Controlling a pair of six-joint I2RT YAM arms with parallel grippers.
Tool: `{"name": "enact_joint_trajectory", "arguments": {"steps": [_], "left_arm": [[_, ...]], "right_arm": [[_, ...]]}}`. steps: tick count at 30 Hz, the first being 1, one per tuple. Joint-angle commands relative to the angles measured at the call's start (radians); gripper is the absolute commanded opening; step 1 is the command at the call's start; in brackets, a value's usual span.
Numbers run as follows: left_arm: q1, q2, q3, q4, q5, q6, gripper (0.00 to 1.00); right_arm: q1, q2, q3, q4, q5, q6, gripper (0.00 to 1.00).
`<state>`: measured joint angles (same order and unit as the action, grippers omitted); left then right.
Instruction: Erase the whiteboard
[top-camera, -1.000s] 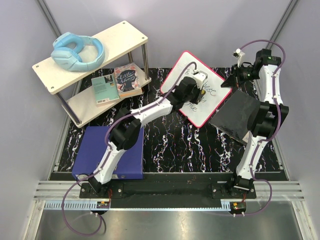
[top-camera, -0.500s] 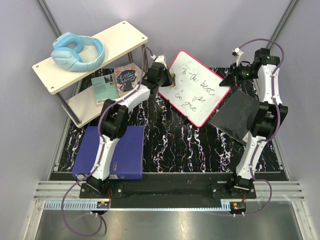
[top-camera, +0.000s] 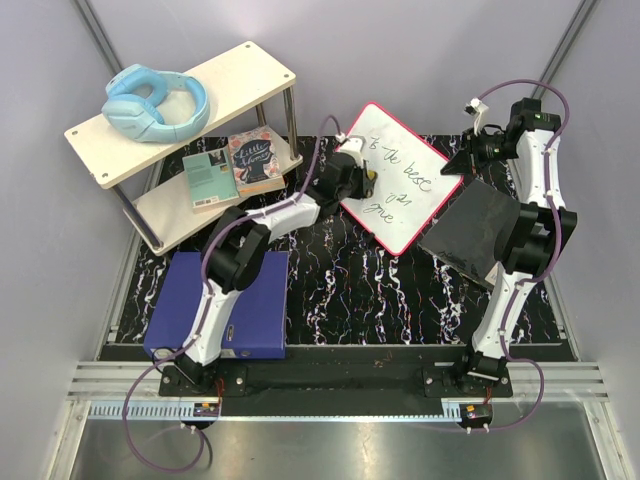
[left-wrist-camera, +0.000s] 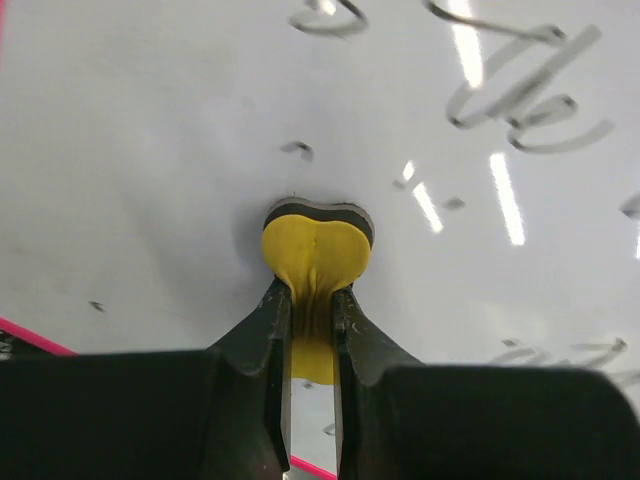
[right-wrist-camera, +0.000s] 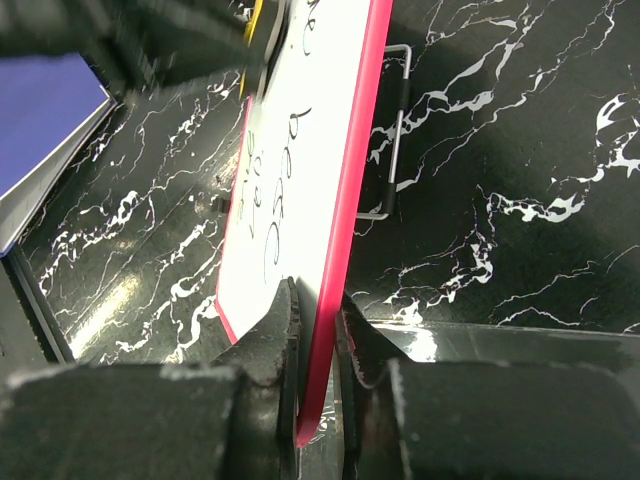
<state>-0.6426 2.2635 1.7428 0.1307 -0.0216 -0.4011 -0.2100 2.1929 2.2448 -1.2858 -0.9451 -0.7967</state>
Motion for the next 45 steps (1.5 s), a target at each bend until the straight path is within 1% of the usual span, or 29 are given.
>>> {"name": "enact_joint_trajectory", "arguments": {"steps": [1,3,7,9,12,13,15,16,19,22,23,26,30,31,33,34,35,36,38,43,45], "left_arm": [[-0.130,-0.021,-0.068,0.067,0.179,0.077,0.00],[-0.172,-0.027,-0.060,0.052,0.203,0.143,0.00],[-0.233,-0.012,0.016,-0.031,0.163,0.252,0.00],[-0.250,0.016,0.055,-0.060,0.143,0.272,0.00],[-0.258,0.076,0.188,-0.128,0.138,0.280,0.00],[-0.258,0.086,0.211,-0.169,0.120,0.280,0.00],[-0.258,0.105,0.259,-0.183,0.091,0.286,0.00],[-0.259,0.117,0.268,-0.193,0.047,0.289,0.00],[-0.243,0.125,0.271,-0.194,-0.036,0.280,0.00],[-0.184,0.104,0.233,-0.178,-0.090,0.214,0.00],[-0.171,0.094,0.215,-0.166,-0.100,0.174,0.00],[-0.115,0.051,0.123,-0.108,-0.133,0.127,0.00],[-0.054,0.022,0.087,-0.071,-0.179,0.079,0.00],[-0.028,0.019,0.083,-0.060,-0.196,0.058,0.00],[0.000,0.019,0.078,-0.023,-0.186,-0.020,0.00],[0.021,0.027,0.092,-0.020,-0.166,-0.042,0.00],[0.030,0.037,0.142,-0.029,-0.161,-0.066,0.00],[0.035,0.071,0.176,-0.069,-0.161,-0.070,0.00],[0.046,0.102,0.262,-0.098,-0.170,-0.065,0.00],[0.063,0.165,0.348,-0.091,-0.158,-0.068,0.00],[0.064,0.182,0.408,-0.104,-0.143,-0.059,0.00]], "right_arm": [[0.075,-0.013,-0.036,-0.279,0.000,-0.133,0.00],[0.077,-0.012,-0.036,-0.279,-0.006,-0.131,0.00],[0.077,-0.013,-0.044,-0.280,-0.012,-0.131,0.00],[0.077,-0.016,-0.048,-0.280,-0.014,-0.133,0.00],[0.077,-0.018,-0.054,-0.280,-0.018,-0.131,0.00],[0.077,-0.016,-0.056,-0.279,-0.020,-0.131,0.00],[0.077,-0.015,-0.056,-0.279,-0.026,-0.131,0.00],[0.077,-0.013,-0.056,-0.279,-0.027,-0.131,0.00],[0.077,-0.010,-0.057,-0.280,-0.030,-0.131,0.00],[0.077,-0.016,-0.063,-0.279,-0.027,-0.133,0.00],[0.077,-0.018,-0.067,-0.279,-0.026,-0.133,0.00],[0.077,-0.024,-0.067,-0.279,-0.017,-0.133,0.00],[0.077,-0.028,-0.063,-0.285,-0.008,-0.133,0.00],[0.077,-0.028,-0.062,-0.287,-0.007,-0.133,0.00],[0.077,-0.025,-0.057,-0.290,-0.001,-0.134,0.00],[0.077,-0.024,-0.054,-0.293,0.000,-0.133,0.00],[0.077,-0.016,-0.041,-0.306,0.002,-0.134,0.00],[0.077,-0.013,-0.033,-0.316,0.003,-0.142,0.00],[0.077,0.001,-0.004,-0.343,0.011,-0.153,0.00],[0.081,-0.007,0.019,-0.345,0.051,-0.147,0.00],[0.089,-0.007,0.019,-0.346,0.063,-0.145,0.00]]}}
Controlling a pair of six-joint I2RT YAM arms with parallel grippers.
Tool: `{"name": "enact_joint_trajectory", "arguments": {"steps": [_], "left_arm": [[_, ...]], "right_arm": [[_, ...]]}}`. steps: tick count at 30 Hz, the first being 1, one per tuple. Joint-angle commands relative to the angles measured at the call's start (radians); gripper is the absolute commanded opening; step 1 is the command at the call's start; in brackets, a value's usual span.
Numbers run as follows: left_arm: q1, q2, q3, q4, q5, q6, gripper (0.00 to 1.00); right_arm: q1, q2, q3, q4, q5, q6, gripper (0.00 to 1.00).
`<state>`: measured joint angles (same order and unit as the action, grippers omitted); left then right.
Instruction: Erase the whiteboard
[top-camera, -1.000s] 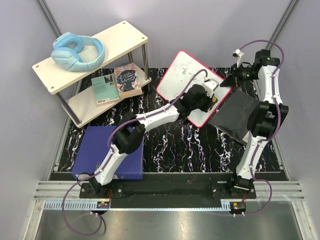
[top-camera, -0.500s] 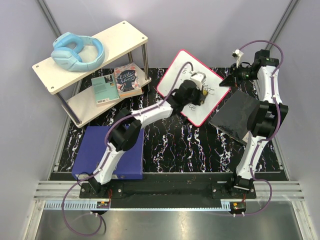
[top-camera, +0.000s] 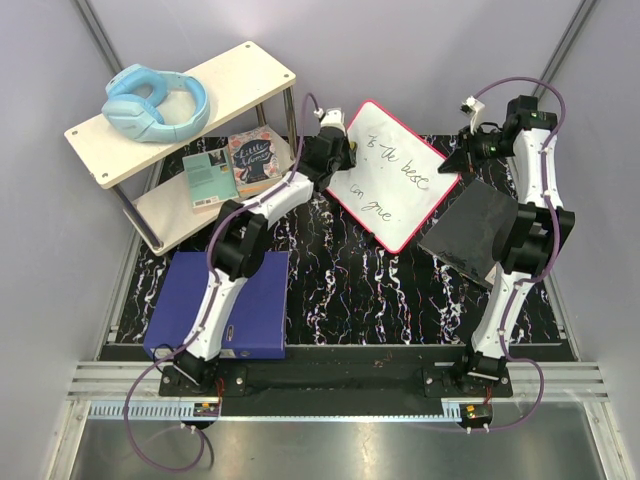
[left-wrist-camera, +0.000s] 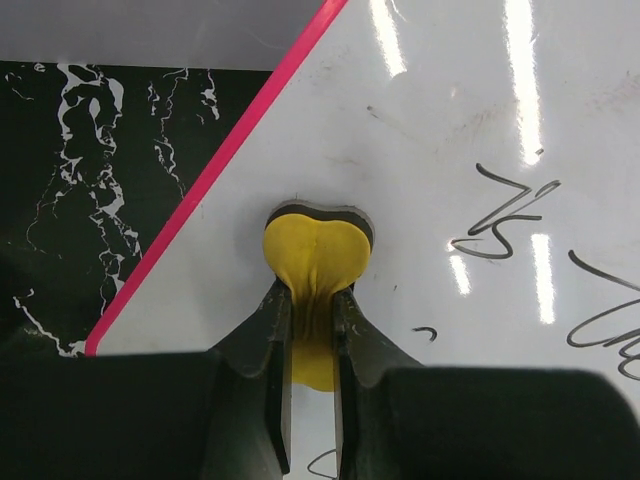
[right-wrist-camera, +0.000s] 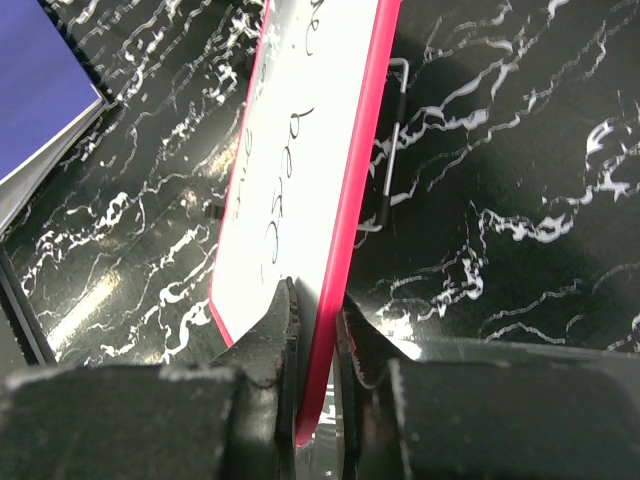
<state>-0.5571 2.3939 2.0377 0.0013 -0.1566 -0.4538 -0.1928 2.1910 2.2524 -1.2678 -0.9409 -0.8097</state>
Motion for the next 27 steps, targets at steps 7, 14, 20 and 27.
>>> {"name": "enact_joint_trajectory", "arguments": {"steps": [7,14,20,27], "left_arm": [[-0.021,0.054,0.157,0.095,0.127,0.090,0.00],[-0.050,0.059,0.214,0.008,0.268,0.279,0.00],[-0.135,0.044,0.182,-0.124,0.324,0.446,0.00],[-0.262,0.016,0.088,-0.116,0.339,0.537,0.00]], "right_arm": [[0.105,-0.010,-0.025,-0.366,0.085,-0.152,0.00],[0.141,0.009,-0.017,-0.366,0.067,-0.148,0.00],[0.153,0.033,0.025,-0.366,0.044,-0.125,0.00],[0.159,0.046,0.046,-0.367,0.024,-0.102,0.00]]}}
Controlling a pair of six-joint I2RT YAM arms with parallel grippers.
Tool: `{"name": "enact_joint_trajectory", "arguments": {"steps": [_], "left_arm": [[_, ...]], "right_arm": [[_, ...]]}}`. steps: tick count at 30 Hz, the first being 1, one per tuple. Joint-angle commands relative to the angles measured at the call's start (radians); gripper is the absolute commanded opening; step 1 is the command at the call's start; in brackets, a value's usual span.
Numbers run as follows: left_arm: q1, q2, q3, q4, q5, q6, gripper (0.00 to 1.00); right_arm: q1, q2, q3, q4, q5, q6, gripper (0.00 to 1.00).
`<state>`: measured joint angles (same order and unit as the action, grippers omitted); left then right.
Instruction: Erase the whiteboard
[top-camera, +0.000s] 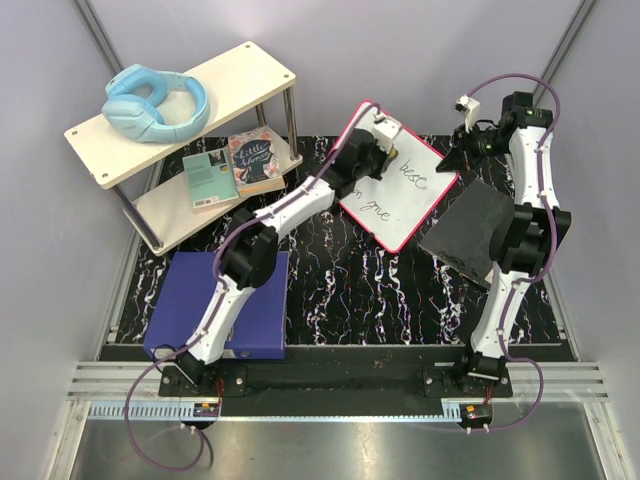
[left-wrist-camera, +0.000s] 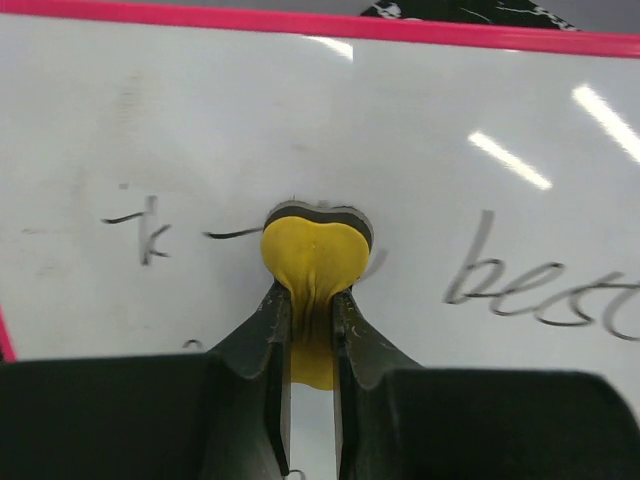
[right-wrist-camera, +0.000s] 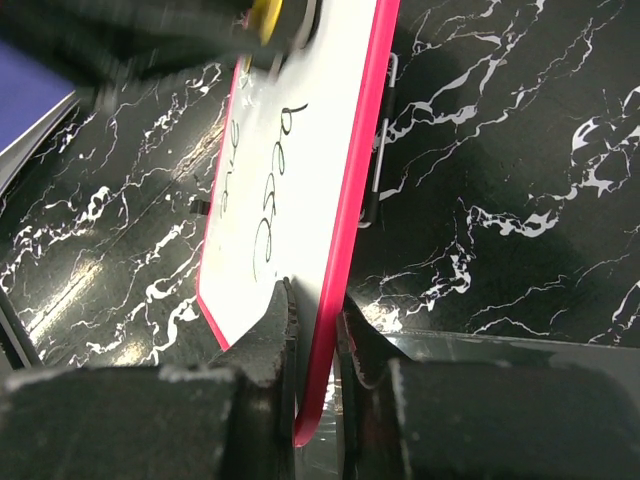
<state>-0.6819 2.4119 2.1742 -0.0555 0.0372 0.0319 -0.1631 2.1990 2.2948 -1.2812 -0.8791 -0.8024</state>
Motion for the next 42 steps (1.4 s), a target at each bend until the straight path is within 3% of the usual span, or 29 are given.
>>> {"name": "enact_joint_trajectory", "arguments": {"steps": [1,9,14,22,25,35,42], "left_arm": [[-0.146,0.000,-0.045,-0.058,0.148,0.046,0.00],[-0.226,-0.010,-0.059,-0.038,0.173,0.034,0.00],[-0.219,-0.008,-0.083,-0.033,0.121,0.031,0.00],[-0.059,-0.028,-0.137,0.026,0.032,-0.185,0.00],[-0.010,-0.060,-0.201,0.092,-0.028,-0.220,0.00],[0.074,-0.045,-0.172,0.075,-0.200,-0.265,0.00],[0.136,0.010,-0.146,0.091,-0.175,-0.439,0.00]], "right_arm": [[0.132,0.038,0.002,-0.353,-0.040,-0.109,0.00],[0.134,0.048,0.009,-0.353,-0.050,-0.100,0.00],[0.134,0.050,0.011,-0.351,-0.054,-0.096,0.00],[0.134,0.045,0.011,-0.352,-0.055,-0.095,0.00],[0.134,0.041,0.008,-0.354,-0.049,-0.096,0.00],[0.134,0.027,-0.015,-0.354,-0.024,-0.106,0.00],[0.134,0.011,-0.049,-0.354,-0.017,-0.118,0.00]]}}
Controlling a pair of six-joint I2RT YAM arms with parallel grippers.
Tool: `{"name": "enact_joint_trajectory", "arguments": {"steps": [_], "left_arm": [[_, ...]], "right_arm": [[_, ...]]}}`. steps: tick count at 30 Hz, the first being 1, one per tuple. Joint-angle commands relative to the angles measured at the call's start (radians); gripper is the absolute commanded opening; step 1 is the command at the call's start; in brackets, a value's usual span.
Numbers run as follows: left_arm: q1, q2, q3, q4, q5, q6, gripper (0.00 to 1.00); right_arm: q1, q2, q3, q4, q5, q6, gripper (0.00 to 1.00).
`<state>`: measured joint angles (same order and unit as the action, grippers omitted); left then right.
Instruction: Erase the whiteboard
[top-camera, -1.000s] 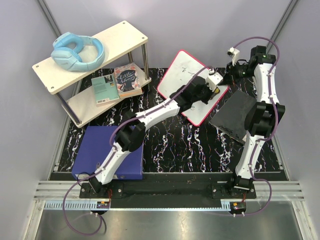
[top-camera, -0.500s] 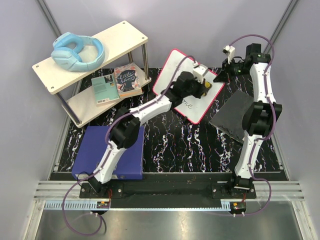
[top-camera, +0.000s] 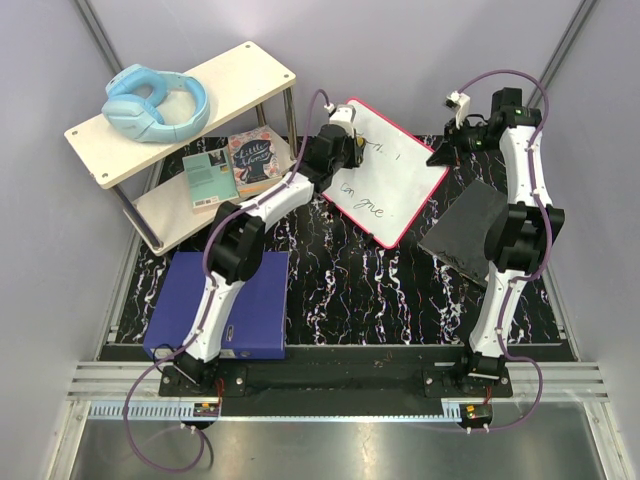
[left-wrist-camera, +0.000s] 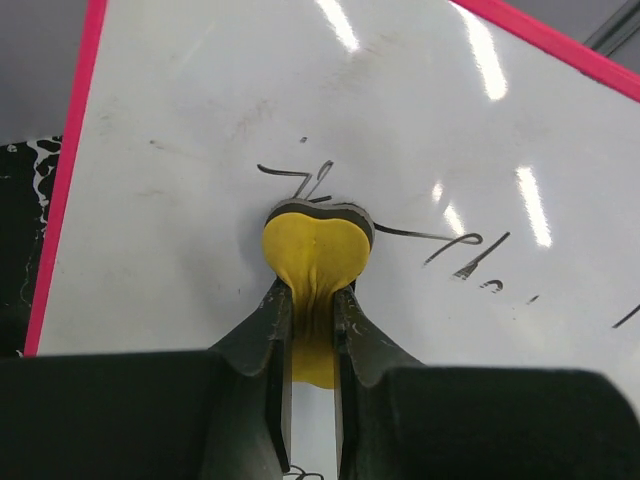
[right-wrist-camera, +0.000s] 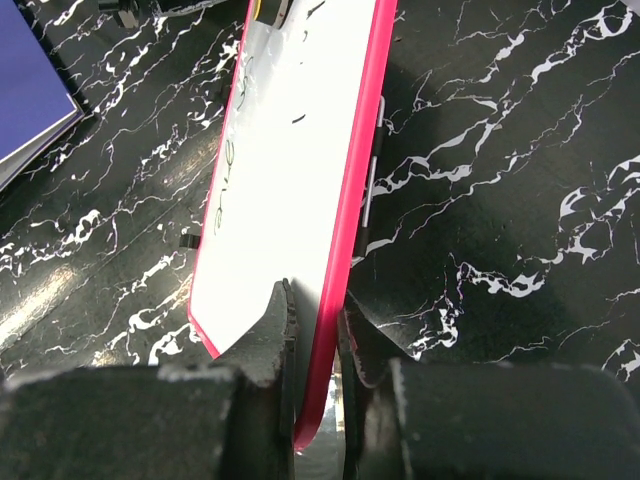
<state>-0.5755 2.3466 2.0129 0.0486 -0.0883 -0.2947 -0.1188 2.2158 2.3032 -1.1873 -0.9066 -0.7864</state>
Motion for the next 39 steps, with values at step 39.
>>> {"name": "enact_joint_trajectory", "arguments": {"steps": [39], "left_arm": [[-0.058,0.171,0.282,0.042,0.265,0.166,0.00]], "right_arm": [[0.091,-0.036,-0.091,-0.448,0.038,-0.152,0.00]]}}
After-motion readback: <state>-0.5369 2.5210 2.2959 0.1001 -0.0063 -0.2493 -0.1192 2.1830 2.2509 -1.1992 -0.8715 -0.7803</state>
